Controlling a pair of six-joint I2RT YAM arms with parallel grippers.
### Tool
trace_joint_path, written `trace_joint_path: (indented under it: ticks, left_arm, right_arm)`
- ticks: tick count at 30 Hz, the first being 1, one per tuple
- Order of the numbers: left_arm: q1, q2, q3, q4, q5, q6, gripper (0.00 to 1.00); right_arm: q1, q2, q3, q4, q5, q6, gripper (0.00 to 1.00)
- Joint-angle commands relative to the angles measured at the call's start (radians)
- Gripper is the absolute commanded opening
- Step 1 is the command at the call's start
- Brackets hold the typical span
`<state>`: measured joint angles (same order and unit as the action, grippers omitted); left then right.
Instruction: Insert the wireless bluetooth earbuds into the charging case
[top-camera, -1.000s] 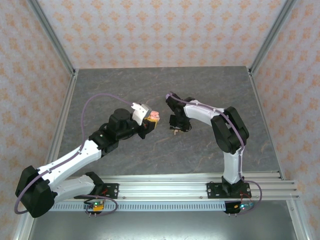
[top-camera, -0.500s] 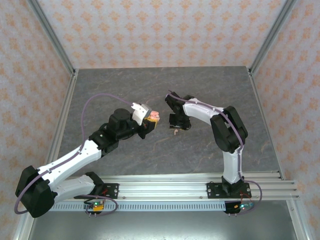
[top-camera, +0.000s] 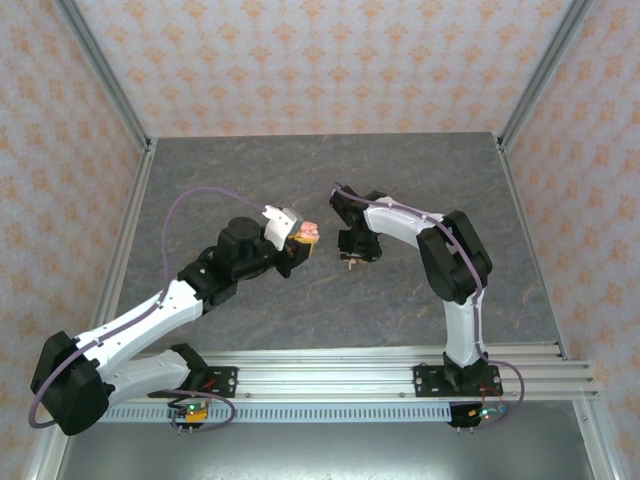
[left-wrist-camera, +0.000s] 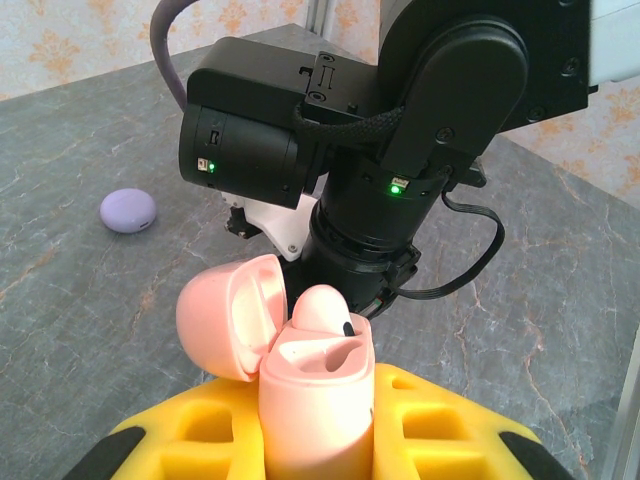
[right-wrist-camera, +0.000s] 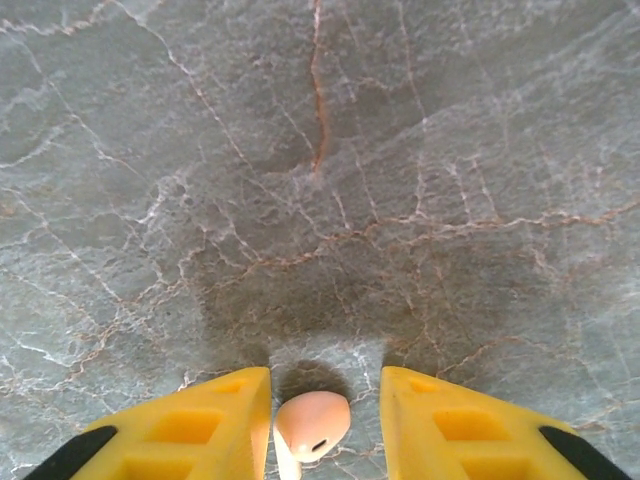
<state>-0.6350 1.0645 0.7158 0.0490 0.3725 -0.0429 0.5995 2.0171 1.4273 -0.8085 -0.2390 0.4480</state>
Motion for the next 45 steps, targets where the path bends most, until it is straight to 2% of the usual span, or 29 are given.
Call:
trace_joint_path:
  ticks: [1, 14, 23, 35, 45]
  left_arm:
    - [-0.002, -0.011, 0.01, -0.005, -0.022, 0.025, 0.08]
    - [-0.003, -0.012, 0.008, -0.004, -0.021, 0.024, 0.08]
    - [-0.003, 0.014, 0.0, 0.005, -0.038, 0.003, 0.08]
    - [-0.002, 0.178, -0.002, 0.052, -0.063, -0.06, 0.07]
    - [-0.002, 0.297, -0.029, 0.237, 0.019, -0.139, 0.07]
  right_arm:
    - [0.006, 0.027, 0.021, -0.024, -0.016, -0.008, 0.33]
    - [0.008, 0.028, 0.018, -0.033, -0.019, -0.012, 0.23]
    - [-0.004, -0.046, -0.01, 0.0, 0.018, -0.021, 0.22]
    - [-0.111, -0.28, -0.233, 0.228, -0.08, 0.026, 0.22]
    - [-0.125, -0.451, -0.287, 0.329, -0.146, 0.037, 0.21]
